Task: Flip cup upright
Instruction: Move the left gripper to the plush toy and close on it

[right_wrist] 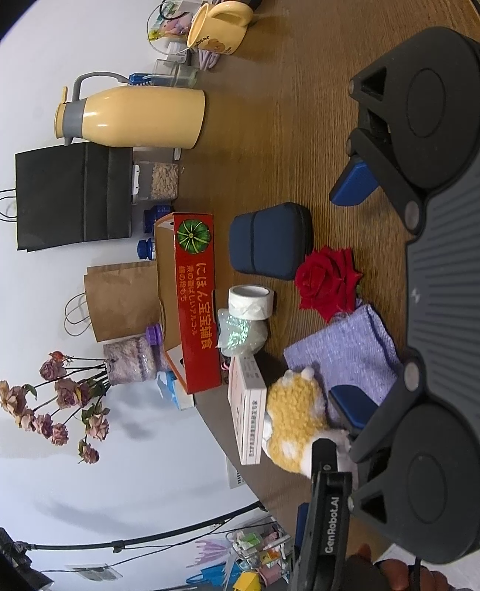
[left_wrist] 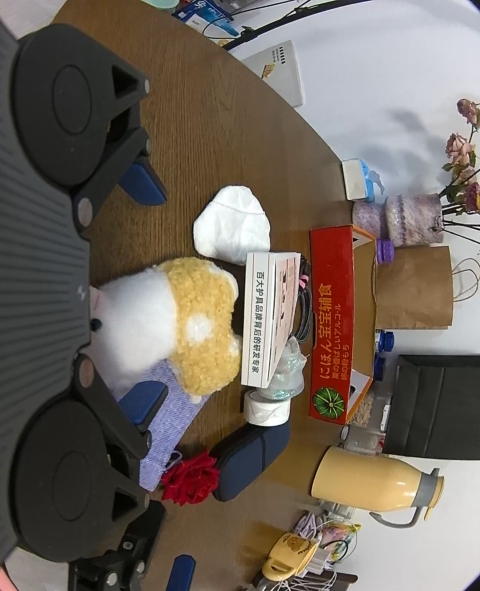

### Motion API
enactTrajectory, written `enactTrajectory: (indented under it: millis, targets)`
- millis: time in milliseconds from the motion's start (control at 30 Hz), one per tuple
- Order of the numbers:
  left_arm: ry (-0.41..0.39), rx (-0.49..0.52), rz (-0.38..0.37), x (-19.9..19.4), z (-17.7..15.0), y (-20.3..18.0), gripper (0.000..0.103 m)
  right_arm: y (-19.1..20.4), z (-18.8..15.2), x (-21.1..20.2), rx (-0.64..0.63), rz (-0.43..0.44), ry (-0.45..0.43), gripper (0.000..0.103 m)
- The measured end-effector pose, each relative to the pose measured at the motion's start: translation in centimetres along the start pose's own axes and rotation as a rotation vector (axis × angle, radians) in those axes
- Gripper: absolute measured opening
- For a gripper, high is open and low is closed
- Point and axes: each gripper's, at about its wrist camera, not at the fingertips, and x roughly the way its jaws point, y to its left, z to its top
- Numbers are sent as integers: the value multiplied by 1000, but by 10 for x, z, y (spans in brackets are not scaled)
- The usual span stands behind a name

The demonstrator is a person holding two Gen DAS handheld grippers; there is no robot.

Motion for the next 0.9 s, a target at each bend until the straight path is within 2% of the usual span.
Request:
enactTrajectory:
  millis: [267,467,633,900]
  targets:
    - [29,-20,6,15,2,-2,93,-6,1,9,2,8,12,103]
    - [49,-29,-3,24,3,-3,79,-9,1,15,4,9,19,103]
    - [60,-37,-38,26,2,-4,62,-10,0,18,7,8,25,103]
    - [41,-37,-43,21,2,1,56,-10,0,18,5,6,25,103]
